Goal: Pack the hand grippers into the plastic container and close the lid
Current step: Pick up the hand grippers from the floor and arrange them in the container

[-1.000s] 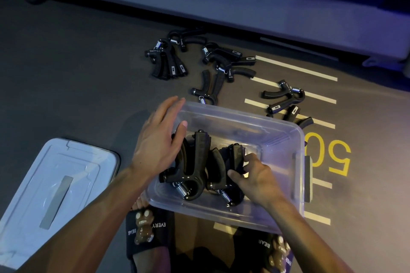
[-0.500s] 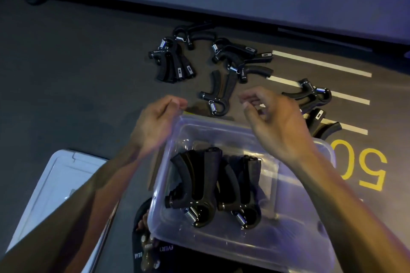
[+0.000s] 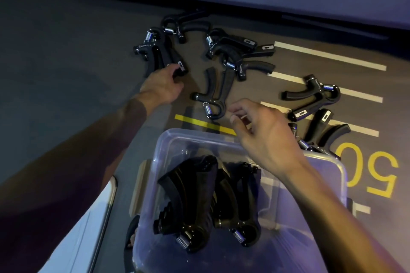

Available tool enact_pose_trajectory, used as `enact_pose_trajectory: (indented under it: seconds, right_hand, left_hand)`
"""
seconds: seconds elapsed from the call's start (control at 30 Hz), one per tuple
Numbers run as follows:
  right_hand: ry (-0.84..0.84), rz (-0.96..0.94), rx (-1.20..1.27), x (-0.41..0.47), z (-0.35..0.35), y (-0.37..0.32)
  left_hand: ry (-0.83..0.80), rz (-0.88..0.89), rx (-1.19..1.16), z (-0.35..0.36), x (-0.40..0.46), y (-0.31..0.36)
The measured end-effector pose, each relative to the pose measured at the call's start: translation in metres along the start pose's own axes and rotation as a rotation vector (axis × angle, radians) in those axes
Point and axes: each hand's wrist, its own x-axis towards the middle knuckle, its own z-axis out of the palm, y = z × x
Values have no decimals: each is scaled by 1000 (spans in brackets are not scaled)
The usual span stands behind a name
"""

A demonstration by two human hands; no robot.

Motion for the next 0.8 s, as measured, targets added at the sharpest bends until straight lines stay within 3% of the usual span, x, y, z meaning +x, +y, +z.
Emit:
enact_pose_trajectory:
  seconds: [0.17,0.3,0.47,0.8]
  right_hand:
    - [-10,45,-29,1,3,1]
    - [6,51,-40,2,5,2]
    - [-3,73,-52,3,4,-2]
    - [56,56,-26,-3,2,-9]
  left_hand:
    - [-11,104,-7,-3,-7,-4]
    - [33,207,146,-9,-11,-9]
    - [-37,159,279,1,-13,0]
    - [195,234,252,-6,-45,-20]
